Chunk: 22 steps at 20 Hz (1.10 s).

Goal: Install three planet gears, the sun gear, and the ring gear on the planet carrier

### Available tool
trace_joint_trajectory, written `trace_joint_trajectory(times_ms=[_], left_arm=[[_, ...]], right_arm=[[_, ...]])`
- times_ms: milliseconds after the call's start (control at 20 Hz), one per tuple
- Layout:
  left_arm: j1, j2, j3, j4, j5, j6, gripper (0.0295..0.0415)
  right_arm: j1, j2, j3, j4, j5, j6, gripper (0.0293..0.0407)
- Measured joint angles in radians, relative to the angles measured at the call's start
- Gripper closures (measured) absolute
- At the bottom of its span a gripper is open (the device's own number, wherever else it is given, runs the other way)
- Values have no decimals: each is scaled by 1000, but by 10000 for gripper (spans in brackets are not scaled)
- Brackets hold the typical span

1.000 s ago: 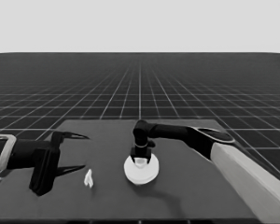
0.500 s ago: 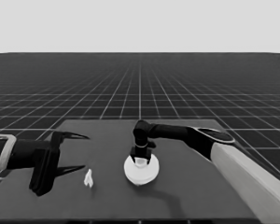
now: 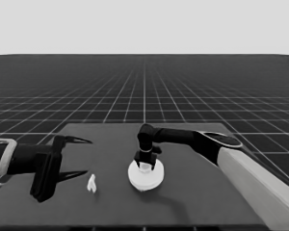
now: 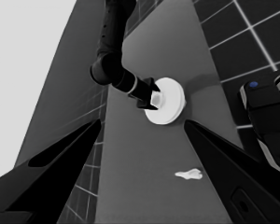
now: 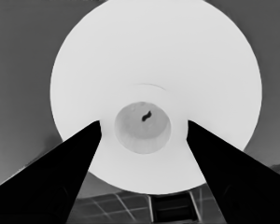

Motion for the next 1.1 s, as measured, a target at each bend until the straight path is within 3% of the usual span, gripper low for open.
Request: trace_joint_trajectory(times_ms=[1100], left_arm=[[0, 0, 0, 0, 0, 0, 326]], right_arm=[[0, 0, 0, 0, 0, 192, 349]])
